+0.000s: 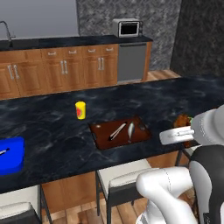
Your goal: Gather the cucumber and onion from the fridge and place them on a tray on the dining counter. Then gather the fish and chicken drumstick from the fridge and place them on the other tray.
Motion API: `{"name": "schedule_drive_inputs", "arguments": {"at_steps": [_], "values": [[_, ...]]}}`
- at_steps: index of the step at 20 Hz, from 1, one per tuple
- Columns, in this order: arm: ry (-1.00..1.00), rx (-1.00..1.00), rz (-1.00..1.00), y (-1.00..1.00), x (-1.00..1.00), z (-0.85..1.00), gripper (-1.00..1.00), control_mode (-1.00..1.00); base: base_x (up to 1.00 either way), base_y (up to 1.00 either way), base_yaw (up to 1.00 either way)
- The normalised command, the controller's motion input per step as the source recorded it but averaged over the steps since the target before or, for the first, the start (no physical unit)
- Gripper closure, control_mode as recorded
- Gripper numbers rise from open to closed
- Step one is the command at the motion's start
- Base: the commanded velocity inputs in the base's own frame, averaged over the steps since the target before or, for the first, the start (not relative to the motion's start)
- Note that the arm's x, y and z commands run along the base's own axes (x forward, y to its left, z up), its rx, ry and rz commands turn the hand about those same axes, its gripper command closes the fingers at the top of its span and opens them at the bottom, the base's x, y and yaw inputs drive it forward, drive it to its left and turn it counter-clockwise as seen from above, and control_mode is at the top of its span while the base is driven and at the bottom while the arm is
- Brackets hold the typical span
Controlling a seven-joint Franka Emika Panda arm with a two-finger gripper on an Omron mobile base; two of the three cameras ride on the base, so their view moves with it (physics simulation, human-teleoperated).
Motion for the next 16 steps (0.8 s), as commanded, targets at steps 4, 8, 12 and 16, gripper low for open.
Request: {"name": "schedule_drive_inputs", "arguments": {"at_steps": [4,8,12,16], "values": [[0.11,0.0,0.24,0.07,1.0,-0.14,1.0,-1.0,0.0,0.0,0.0],[0.13,0.0,0.15,0.3,1.0,-0.31,1.0,-1.0,0.0,0.0,0.0],[0.11,-0.11,0.02,0.73,0.92,-0.52,1.0,-1.0,0.0,0.0,0.0],[0.03,-0.15,0.0,0.78,0.63,-0.57,1.0,-1.0,0.0,0.0,0.0]]}}
